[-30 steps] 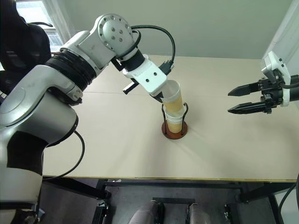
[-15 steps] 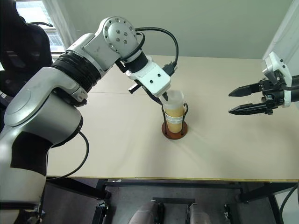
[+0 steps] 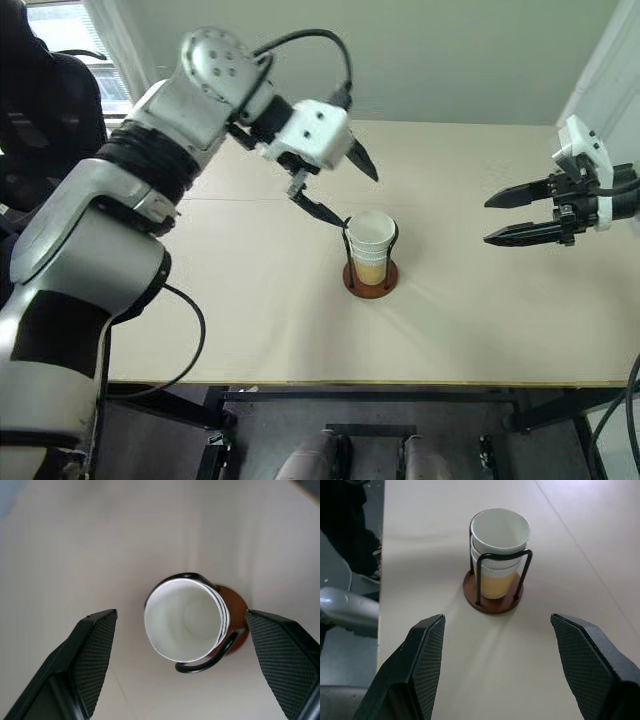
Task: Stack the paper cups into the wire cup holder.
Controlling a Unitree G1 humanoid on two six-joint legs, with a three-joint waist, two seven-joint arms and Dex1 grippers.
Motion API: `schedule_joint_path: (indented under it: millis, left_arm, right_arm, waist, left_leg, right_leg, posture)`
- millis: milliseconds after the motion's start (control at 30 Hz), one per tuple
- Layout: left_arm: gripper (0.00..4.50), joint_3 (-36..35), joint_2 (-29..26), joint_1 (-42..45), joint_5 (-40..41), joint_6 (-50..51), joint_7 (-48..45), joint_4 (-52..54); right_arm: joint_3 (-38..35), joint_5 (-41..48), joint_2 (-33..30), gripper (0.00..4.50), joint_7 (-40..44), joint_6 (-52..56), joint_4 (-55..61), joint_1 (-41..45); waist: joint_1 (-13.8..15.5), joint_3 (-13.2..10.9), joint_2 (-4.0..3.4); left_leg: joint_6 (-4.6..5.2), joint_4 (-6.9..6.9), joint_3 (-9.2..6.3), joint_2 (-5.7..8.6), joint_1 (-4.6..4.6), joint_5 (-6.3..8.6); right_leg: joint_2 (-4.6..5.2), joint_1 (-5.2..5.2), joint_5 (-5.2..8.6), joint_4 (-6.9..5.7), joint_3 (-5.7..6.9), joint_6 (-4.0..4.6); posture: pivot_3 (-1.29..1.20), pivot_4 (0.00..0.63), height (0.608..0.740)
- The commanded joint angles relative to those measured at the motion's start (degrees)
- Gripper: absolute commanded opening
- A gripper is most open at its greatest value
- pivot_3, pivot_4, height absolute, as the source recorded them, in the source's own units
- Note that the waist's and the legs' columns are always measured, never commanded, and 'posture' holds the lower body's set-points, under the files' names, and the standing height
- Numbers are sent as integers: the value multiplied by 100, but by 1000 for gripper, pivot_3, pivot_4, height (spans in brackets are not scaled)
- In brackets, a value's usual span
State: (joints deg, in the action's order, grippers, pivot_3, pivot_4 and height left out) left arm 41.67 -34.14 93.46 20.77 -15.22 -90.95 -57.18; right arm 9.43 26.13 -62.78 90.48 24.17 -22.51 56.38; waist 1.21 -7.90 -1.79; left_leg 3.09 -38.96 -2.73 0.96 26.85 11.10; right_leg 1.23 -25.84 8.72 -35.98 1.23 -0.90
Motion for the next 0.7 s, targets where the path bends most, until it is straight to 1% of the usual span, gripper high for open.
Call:
schedule_joint_path:
  millis: [33,67,133,233,300,333,433,533,700]
  left_arm:
    - [4465,-1401,-777,-706,410,1209,166,407]
    - [4465,-1743,-1019,-1098,478,1424,362,692]
    - [4465,-2197,-1273,-1638,441,1765,577,1230]
    - [4465,-2996,-1767,-2718,559,2261,1043,1855]
    - [4465,-3449,-1897,-3220,534,2346,1400,2191]
    - [4465,-3636,-1959,-3393,508,2424,1551,2314]
    - [4465,-4065,-2056,-3588,529,2881,1846,2533]
    - [4465,-4359,-2165,-3672,502,3160,1866,2597]
    - [4465,-4661,-2312,-3622,286,3224,1933,2379]
  right_arm:
    - [-503,14,35,3421,-137,-18,116,-150]
    - [-546,0,58,3421,-129,-17,116,-184]
    - [-604,-40,95,3421,-101,-16,105,-208]
    - [-663,-79,260,3421,-47,-147,15,-155]
    - [-667,-106,358,3421,12,-186,-34,-144]
    - [-666,-114,416,3421,13,-183,-29,-158]
    - [-661,-127,547,3421,-8,-138,26,-182]
    - [-596,-165,702,3421,18,-80,62,-113]
    - [-403,-238,1007,3421,30,146,226,42]
  waist:
    - [-39,3,-5]
    - [-72,7,-10]
    - [-94,7,-11]
    - [-74,7,-10]
    - [-60,6,-10]
    - [-52,6,-9]
    - [-28,4,-3]
    - [-29,4,-3]
    - [-85,3,-1]
  left_leg:
    - [-3,4,-1,-3,-4,-2]
    - [-4,10,3,-4,-10,-2]
    - [-18,21,3,-7,-19,-11]
    - [-36,29,0,-6,-24,-31]
    - [-30,26,-2,-6,-28,-32]
    - [-26,27,0,-4,-31,-34]
    - [-14,30,-4,-1,-32,-44]
    - [-22,42,-4,6,-49,-66]
    - [-101,112,0,12,-93,-92]
  right_leg:
    - [0,1,0,2,0,1]
    - [-3,2,1,1,-2,4]
    - [-5,2,3,-2,-5,7]
    - [-6,4,7,0,-3,18]
    - [-5,8,14,0,-4,36]
    - [-5,8,24,-1,-3,62]
    - [-4,11,17,0,-2,93]
    - [-1,21,0,1,-5,120]
    - [1,25,-20,-3,-30,151]
  posture:
    - [0,150,740]
    - [0,150,740]
    - [0,150,740]
    - [0,150,740]
    - [0,150,740]
    - [0,150,740]
    - [0,150,740]
    - [0,150,740]
    - [0,150,740]
